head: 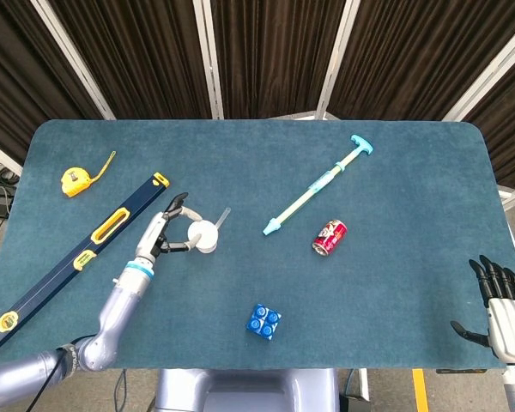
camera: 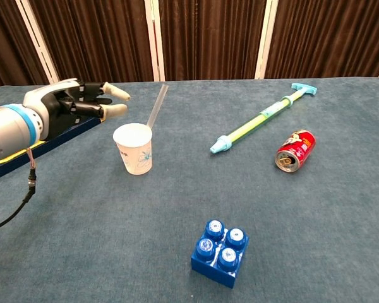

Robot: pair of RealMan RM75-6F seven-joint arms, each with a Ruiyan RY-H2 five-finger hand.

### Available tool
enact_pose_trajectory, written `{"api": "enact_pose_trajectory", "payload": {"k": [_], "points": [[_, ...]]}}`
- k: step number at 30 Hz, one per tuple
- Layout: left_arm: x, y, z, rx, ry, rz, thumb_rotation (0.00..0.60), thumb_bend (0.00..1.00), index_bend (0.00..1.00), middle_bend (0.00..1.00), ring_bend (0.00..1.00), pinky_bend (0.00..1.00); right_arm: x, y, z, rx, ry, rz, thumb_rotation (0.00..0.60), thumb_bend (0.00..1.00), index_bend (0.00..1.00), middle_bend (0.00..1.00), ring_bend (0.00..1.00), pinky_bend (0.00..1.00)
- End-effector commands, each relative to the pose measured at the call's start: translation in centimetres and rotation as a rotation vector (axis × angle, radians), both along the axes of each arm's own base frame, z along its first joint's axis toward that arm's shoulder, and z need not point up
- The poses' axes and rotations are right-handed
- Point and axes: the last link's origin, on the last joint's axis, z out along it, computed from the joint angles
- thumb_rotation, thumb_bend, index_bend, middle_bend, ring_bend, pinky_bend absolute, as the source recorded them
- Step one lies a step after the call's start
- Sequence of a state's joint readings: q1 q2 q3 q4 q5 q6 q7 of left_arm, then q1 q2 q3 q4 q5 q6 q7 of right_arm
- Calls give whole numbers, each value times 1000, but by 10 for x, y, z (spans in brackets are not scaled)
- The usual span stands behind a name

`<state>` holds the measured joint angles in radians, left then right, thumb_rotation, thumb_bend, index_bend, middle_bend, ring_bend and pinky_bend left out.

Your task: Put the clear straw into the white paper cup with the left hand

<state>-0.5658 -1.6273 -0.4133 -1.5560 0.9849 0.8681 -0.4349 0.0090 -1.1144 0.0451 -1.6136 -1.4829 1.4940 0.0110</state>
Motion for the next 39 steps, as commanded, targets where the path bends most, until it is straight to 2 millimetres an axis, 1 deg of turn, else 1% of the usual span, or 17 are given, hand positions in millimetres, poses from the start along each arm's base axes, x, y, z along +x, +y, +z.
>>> {"api": "enact_pose_trajectory", "payload": {"k": [1, 2, 4, 6, 8, 10, 13, 15, 18, 22, 26, 31, 39], "points": [[-3, -2, 7, 17, 15, -18, 600, 344, 408, 0, 0, 0, 0, 0, 0, 0, 0, 0, 600, 88, 0, 0, 0, 0], [-4, -3, 10, 26, 30, -30, 600, 344, 396, 0, 0, 0, 0, 0, 0, 0, 0, 0, 600, 87, 0, 0, 0, 0], [-7, -4, 16, 47, 84, -62, 600, 344, 342, 0, 0, 0, 0, 0, 0, 0, 0, 0, 600, 87, 0, 0, 0, 0], [-15, -7, 24, 69, 226, -134, 600, 344, 295, 0, 0, 0, 0, 0, 0, 0, 0, 0, 600, 88, 0, 0, 0, 0], [-24, -12, 34, 97, 407, -216, 600, 345, 269, 0, 0, 0, 0, 0, 0, 0, 1, 0, 600, 88, 0, 0, 0, 0], [-35, -20, 43, 98, 586, -281, 600, 346, 259, 0, 0, 0, 0, 0, 0, -1, 2, 0, 600, 88, 0, 0, 0, 0], [-46, -30, 55, 89, 762, -321, 600, 344, 215, 0, 0, 0, 0, 0, 0, -1, 3, 0, 600, 87, 0, 0, 0, 0], [-56, -42, 66, 97, 921, -357, 600, 344, 192, 0, 0, 0, 0, 0, 0, -2, 5, 0, 600, 87, 0, 0, 0, 0], [-68, -60, 78, 121, 1049, -368, 600, 335, 163, 0, 0, 0, 1, 0, 0, -3, 7, 0, 600, 87, 0, 0, 0, 0], [-81, -84, 91, 129, 1110, -342, 600, 320, 98, 0, 0, 0, 1, 0, -1, -4, 8, 0, 600, 88, 0, 0, 0, 0], [-91, -96, 106, 184, 1178, -338, 600, 309, 65, 0, 0, 0, 1, 0, 0, -2, 6, 2, 600, 87, 0, 0, 0, 0], [-95, -104, 115, 244, 1226, -354, 600, 304, 54, 0, 0, 0, 1, 0, 0, 0, 5, 2, 600, 88, 0, 0, 0, 0], [-95, -107, 112, 305, 1239, -399, 600, 304, 51, 0, 0, 0, 2, 0, -1, -1, 8, 0, 600, 88, 0, 0, 0, 0]]}}
